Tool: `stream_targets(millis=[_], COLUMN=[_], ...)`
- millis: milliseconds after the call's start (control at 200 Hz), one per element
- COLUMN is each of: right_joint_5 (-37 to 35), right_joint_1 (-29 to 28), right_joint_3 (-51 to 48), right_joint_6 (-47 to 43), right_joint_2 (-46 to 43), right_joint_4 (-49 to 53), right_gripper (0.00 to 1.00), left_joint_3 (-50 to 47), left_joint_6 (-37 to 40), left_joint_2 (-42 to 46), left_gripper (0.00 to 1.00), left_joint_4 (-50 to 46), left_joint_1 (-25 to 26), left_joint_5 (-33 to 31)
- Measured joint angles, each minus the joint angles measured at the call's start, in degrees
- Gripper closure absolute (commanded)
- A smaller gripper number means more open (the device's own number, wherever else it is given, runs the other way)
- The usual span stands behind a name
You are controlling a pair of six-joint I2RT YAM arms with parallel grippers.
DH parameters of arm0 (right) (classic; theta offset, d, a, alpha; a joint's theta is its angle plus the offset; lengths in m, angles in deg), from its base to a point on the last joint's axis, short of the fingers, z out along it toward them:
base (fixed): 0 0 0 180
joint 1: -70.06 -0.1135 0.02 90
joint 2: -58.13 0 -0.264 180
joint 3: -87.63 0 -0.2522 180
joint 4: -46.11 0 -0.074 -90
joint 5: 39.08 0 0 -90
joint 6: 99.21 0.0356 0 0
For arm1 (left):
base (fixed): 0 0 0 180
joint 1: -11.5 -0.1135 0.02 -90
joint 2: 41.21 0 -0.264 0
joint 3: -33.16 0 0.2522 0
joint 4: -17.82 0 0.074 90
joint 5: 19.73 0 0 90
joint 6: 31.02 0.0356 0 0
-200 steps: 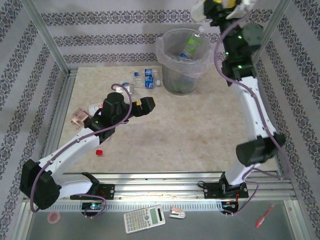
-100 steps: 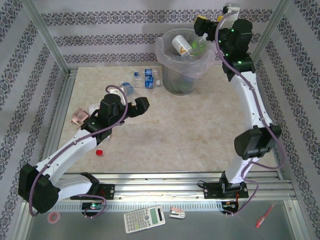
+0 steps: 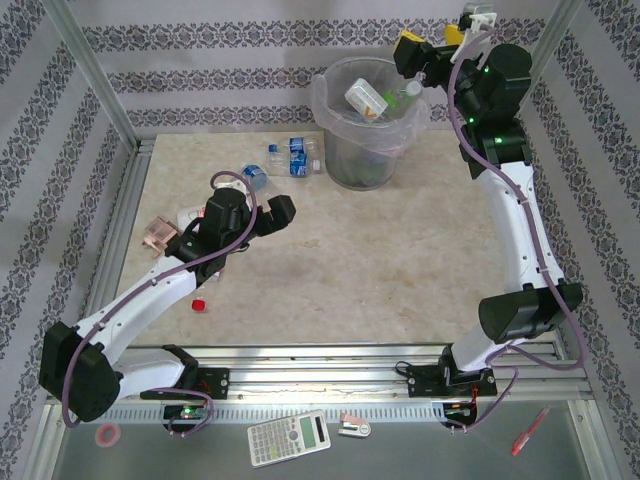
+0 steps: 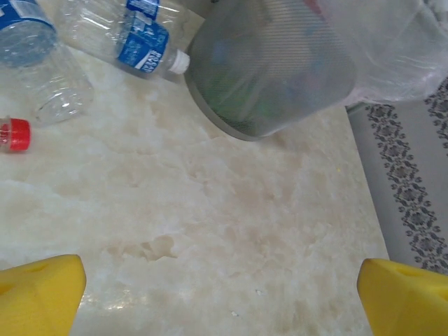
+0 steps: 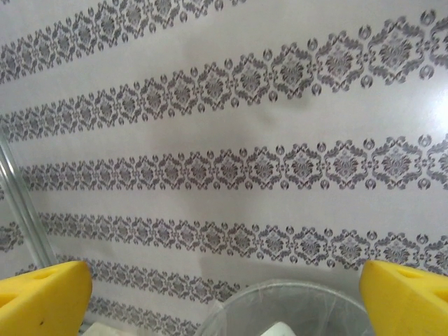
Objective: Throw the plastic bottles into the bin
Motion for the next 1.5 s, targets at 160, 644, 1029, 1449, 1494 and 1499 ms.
stream_targets(millis=[160, 644, 1029, 1449, 1494, 1499], right_joint_5=[1.79, 6.36, 8.11, 7.54, 7.30, 7.26], right_joint_1=[0.00, -0.15, -2.86, -6.67, -6.95, -6.97], right_joint_3=[-0.33, -3.17, -11.39, -17.03, -17.18, -17.20], right_joint_6=[-0.15, -0.44, -0.59, -1.70, -1.95, -1.95], right_joint_2=[-0.37, -6.12, -12.26, -19.61, -20.35, -20.41], right_joint_4=[0.37, 3.30, 6.40, 13.66, 14.34, 14.38], right_gripper=[0.02, 0.02, 0.02, 0.02, 0.02, 0.02], left_joint_3=[0.46, 10.40, 21.92, 42.40, 44.04, 44.33], left_joint_6=[-1.88, -6.38, -6.45, -0.11, 0.37, 0.39], left_joint_2=[0.00, -7.80, -22.93, -45.75, -47.45, -47.76], left_gripper=[0.00, 0.00, 0.00, 0.00, 0.01, 0.01], left_joint_4=[-2.93, -17.55, -25.00, -30.80, -31.23, -31.30], left_joint_1=[-0.39, -6.21, -12.26, -14.03, -14.14, -14.14], left_joint_5=[-1.99, -3.28, 0.35, 0.74, 0.83, 0.92])
